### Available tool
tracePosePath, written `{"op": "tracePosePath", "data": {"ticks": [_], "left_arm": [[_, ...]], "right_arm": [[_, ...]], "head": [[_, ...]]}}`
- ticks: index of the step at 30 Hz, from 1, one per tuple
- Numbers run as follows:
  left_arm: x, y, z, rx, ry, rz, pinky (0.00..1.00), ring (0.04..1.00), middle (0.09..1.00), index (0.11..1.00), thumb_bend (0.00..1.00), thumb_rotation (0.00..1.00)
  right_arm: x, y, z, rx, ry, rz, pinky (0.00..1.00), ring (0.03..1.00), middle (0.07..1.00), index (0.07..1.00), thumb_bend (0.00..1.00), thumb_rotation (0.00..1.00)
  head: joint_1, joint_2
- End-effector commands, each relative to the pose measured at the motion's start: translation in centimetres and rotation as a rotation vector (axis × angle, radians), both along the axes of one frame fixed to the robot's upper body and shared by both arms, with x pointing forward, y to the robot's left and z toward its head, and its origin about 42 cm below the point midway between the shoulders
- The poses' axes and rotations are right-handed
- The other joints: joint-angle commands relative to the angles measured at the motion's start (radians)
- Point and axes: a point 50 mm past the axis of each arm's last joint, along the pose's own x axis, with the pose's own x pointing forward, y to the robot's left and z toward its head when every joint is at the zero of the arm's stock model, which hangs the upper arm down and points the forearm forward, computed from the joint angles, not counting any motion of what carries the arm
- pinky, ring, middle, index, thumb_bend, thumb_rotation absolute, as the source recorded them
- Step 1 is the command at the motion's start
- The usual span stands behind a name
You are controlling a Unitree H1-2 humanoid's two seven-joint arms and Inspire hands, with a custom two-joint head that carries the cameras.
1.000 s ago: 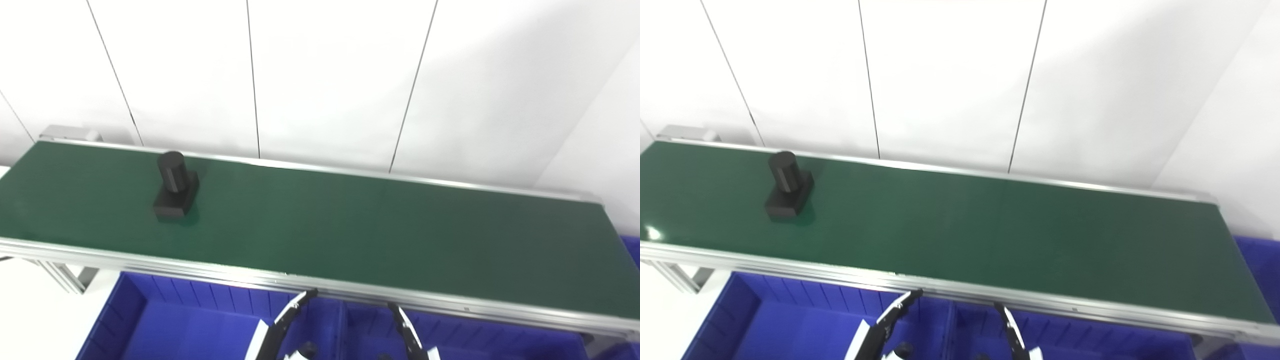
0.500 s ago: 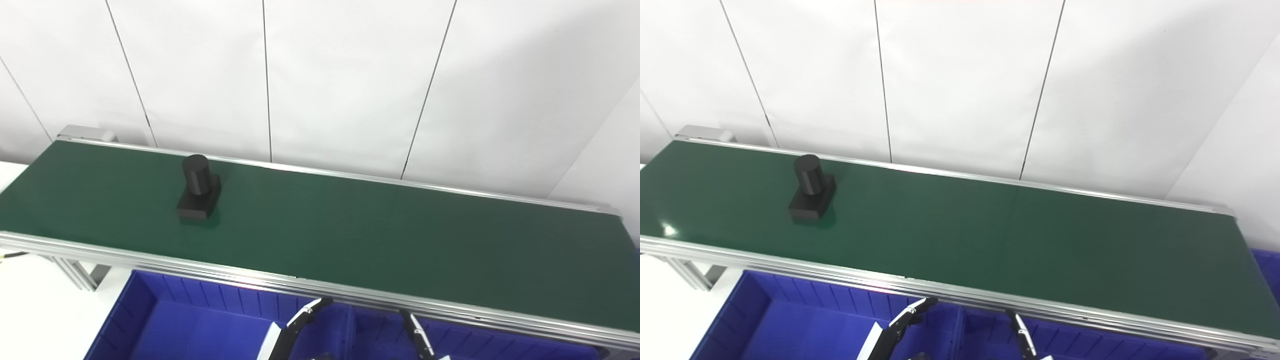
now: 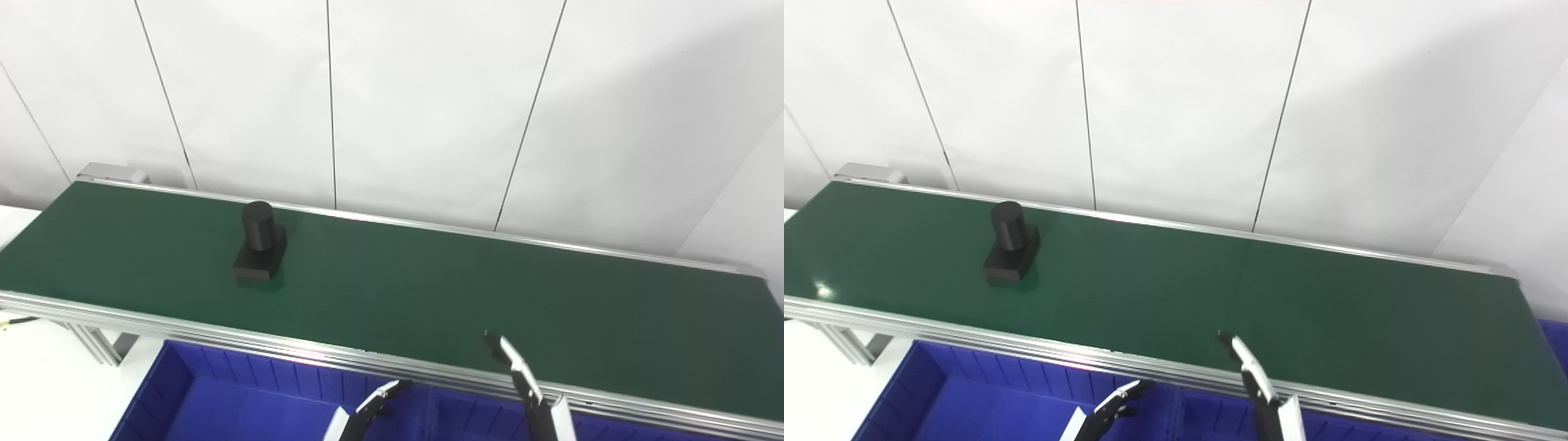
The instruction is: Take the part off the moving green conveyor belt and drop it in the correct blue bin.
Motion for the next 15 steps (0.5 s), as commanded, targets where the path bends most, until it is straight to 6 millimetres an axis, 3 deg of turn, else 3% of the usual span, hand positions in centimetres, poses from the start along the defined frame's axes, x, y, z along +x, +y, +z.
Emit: {"op": "tracePosePath", "data": {"ticks": [1, 9, 15], "left_arm": [[0.9, -0.4, 0.9, -0.038, -0.052, -0.004, 0.78, 0.873, 0.89, 0.838, 0.89, 0.89], [1.3, -0.5, 0.6, -0.012, -0.064, 0.001, 0.77, 0.862, 0.882, 0.832, 0.88, 0.89], [1.4, -0.7, 0.5, -0.022, -0.057, 0.0, 0.76, 0.865, 0.882, 0.823, 0.91, 0.88]], "right_arm": [[2.0, 0.1, 2.2, 0.057, -0.068, 0.02, 0.86, 0.88, 0.897, 0.884, 0.8, 0.78], [5.7, 0.8, 3.8, 0.058, -0.136, -0.015, 0.88, 0.884, 0.9, 0.905, 0.73, 0.73], [8.2, 1.1, 4.0, 0.032, -0.133, -0.04, 0.85, 0.867, 0.875, 0.887, 0.75, 0.72]], "head": [[0.001, 0.0], [0.001, -0.019], [0.003, -0.033]]}}
